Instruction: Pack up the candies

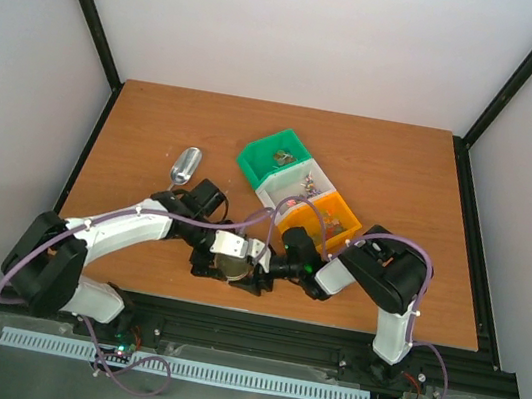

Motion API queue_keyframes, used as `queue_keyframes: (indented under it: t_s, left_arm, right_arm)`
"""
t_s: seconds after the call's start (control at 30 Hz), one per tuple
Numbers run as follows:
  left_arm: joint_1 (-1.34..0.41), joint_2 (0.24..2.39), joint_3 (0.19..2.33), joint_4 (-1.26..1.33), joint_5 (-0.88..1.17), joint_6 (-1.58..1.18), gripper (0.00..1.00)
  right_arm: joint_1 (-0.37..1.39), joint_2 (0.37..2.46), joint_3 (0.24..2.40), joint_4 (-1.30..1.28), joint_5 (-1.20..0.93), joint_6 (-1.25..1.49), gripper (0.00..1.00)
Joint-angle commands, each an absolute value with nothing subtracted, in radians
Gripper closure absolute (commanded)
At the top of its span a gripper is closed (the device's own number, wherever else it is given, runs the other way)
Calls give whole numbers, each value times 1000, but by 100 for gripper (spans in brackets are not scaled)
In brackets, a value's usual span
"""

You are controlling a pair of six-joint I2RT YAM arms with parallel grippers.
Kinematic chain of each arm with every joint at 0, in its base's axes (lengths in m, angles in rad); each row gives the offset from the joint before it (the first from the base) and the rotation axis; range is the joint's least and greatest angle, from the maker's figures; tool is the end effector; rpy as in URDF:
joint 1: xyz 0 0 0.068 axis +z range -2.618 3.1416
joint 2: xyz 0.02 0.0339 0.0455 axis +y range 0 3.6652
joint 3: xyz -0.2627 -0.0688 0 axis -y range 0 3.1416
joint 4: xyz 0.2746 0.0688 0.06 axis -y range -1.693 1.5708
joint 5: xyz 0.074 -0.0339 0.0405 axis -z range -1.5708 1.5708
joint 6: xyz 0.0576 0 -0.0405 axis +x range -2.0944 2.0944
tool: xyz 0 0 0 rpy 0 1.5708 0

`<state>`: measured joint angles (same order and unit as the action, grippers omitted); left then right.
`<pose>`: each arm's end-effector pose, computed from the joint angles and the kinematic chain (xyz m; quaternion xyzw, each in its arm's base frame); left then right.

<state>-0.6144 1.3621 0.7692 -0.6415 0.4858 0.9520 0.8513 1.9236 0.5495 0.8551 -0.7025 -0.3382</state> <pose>0.2035 -0.1765 0.1489 0.7037 0.6497 -0.2065 0.2000 0.1867 0.2695 0.0439 -0.5981 0.5759 0.4074 0.3804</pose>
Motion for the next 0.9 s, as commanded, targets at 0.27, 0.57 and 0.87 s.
queue_keyframes:
  t_s: [0.27,0.57,0.87]
  left_arm:
    - [-610,1205,706,-532,479,515,0]
    - [-618,1261,694,-395,307,330,0]
    - [-642,1343,719,-350,277,289,0]
  right_arm:
    - [849,1951,542,795,-563,-228,57]
    - [856,1974,566,804,-424,-184,57]
    - [874,1982,587,791,-379,-161,56]
